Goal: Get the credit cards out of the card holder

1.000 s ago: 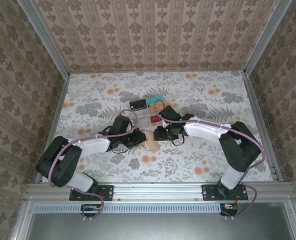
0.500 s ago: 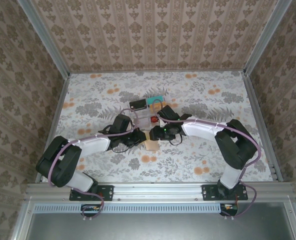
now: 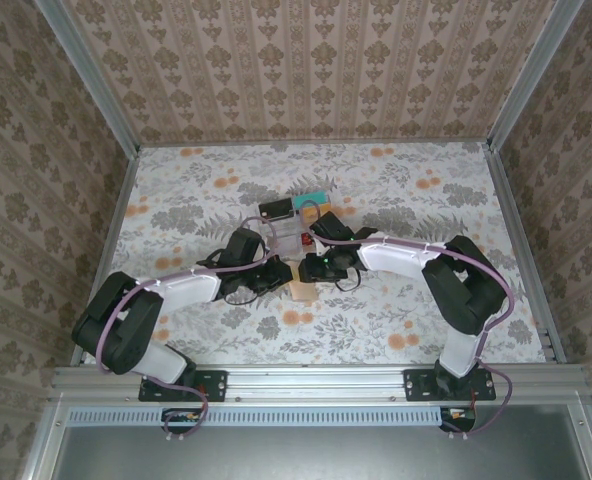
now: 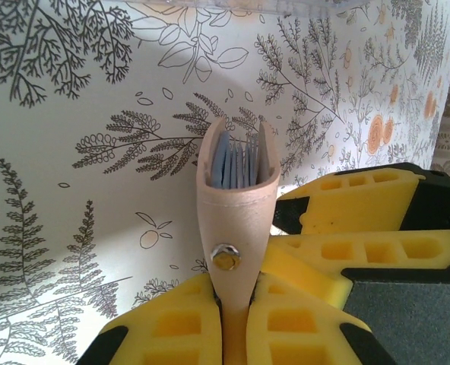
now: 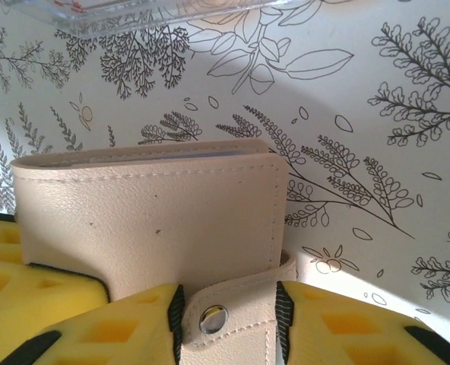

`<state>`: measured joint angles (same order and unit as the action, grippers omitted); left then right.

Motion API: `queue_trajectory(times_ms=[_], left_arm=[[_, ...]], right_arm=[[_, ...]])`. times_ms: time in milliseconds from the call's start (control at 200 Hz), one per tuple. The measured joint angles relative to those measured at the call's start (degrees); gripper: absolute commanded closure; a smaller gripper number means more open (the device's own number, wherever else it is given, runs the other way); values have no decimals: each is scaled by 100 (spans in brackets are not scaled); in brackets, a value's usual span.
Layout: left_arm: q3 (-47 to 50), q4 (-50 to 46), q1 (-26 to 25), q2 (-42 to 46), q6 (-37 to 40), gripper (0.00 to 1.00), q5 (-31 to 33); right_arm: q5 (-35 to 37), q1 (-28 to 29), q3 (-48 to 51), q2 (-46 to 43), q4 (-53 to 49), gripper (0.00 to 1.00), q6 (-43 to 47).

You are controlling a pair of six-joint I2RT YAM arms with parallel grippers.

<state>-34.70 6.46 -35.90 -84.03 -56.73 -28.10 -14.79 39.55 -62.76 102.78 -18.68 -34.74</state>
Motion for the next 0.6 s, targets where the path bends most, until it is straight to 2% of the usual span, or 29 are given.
queue_trajectory(times_ms=[125, 315, 600], left_arm=[[0, -17, -2, 0, 42, 100, 31], [-37, -87, 0, 0, 116, 100, 46], [-146, -151, 33, -2, 175, 100, 79]], right_arm=[[144, 11, -20, -2, -61, 66, -22], [278, 46, -20, -61, -109, 77, -109], [369, 26, -13, -70, -297, 81, -153]])
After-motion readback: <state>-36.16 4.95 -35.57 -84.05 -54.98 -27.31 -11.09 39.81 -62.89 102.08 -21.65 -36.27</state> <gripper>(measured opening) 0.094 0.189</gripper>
